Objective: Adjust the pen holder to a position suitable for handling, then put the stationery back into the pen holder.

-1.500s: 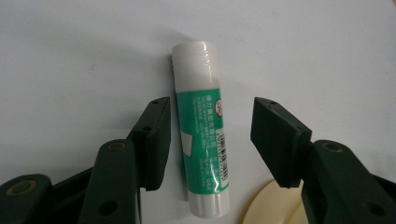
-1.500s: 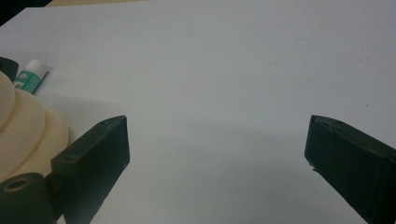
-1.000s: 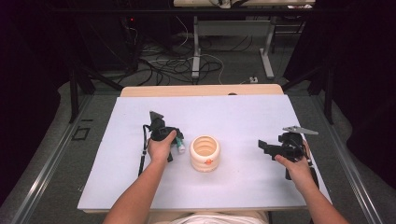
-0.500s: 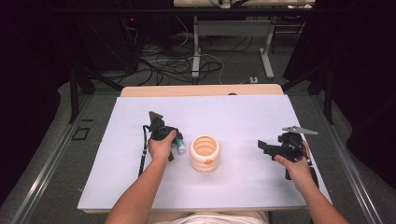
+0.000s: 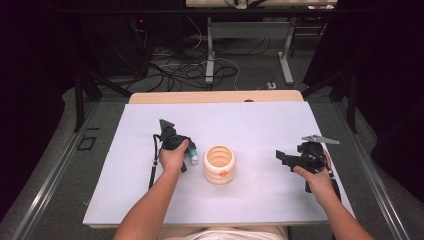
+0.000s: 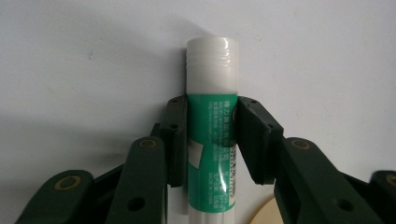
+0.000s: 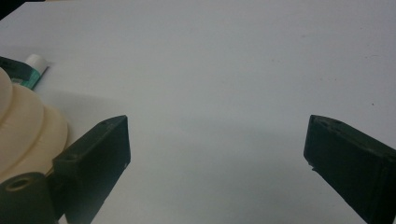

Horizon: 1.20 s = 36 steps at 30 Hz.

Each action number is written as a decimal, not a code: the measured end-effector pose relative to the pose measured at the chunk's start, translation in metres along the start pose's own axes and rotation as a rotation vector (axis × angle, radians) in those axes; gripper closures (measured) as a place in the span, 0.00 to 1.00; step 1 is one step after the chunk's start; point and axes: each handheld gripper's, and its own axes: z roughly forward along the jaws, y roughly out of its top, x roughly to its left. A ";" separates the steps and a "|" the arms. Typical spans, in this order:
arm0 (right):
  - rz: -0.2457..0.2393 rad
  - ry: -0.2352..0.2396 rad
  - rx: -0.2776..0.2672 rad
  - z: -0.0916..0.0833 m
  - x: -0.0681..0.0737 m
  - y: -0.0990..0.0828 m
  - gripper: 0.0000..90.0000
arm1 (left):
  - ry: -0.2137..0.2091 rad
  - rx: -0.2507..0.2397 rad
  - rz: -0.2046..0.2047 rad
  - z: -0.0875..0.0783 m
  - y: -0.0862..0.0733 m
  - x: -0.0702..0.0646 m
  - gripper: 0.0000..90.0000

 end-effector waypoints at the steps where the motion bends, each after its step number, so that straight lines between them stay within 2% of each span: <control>1: -0.006 -0.001 -0.001 0.000 -0.001 0.000 0.07 | 0.000 0.002 0.000 0.000 0.000 0.000 0.72; 7: -0.003 0.000 0.001 0.003 0.000 0.000 0.07 | -0.006 0.005 -0.001 0.000 0.001 0.001 0.72; 9: -0.009 0.003 0.017 0.002 -0.001 0.001 0.07 | -0.002 0.005 0.000 0.000 0.001 0.001 0.72; 10: -0.008 -0.001 -0.002 0.003 -0.001 0.000 0.07 | -0.002 0.006 -0.001 0.000 0.001 0.000 0.72; 13: 0.005 0.005 0.003 0.001 0.000 0.000 0.07 | -0.002 0.003 0.003 -0.001 0.001 0.000 0.72; 21: -0.001 0.003 0.001 0.001 -0.001 0.000 0.07 | -0.014 -0.005 0.023 -0.006 0.002 0.000 0.72; 29: 0.011 0.004 0.004 0.001 0.000 0.000 0.07 | -0.026 -0.039 0.062 -0.014 0.001 -0.004 0.72; 34: -0.005 0.004 0.000 0.002 0.000 0.000 0.07 | -0.037 -0.063 0.086 -0.018 0.000 -0.006 0.72; 36: -0.006 0.002 0.001 0.001 0.000 0.000 0.07 | -0.038 -0.069 0.113 -0.020 0.000 -0.006 0.72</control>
